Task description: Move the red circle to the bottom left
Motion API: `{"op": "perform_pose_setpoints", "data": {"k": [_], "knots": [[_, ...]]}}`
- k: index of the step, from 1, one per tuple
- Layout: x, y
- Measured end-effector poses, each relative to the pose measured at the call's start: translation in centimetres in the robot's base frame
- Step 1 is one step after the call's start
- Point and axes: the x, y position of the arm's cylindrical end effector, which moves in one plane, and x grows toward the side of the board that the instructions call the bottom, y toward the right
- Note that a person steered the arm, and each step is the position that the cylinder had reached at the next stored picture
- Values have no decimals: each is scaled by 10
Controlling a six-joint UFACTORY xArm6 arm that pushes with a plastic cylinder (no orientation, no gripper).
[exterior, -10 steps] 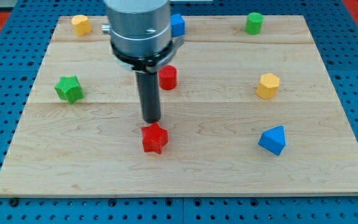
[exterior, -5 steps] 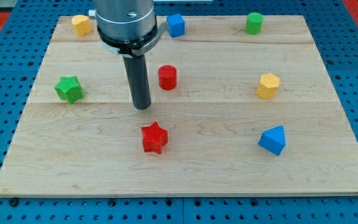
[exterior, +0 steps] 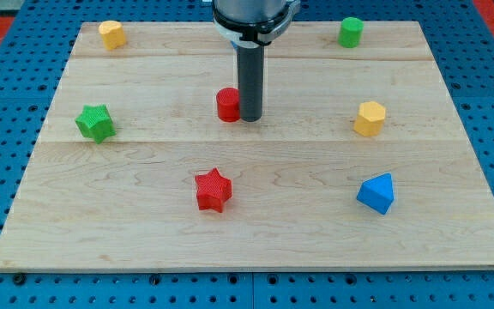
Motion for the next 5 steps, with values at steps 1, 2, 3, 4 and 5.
{"op": "perform_pose_setpoints", "data": {"k": [1,2,3,4,5], "knots": [[-16,1],[-28,1],[-38,0],[-40,-15],[-40,-51]]}}
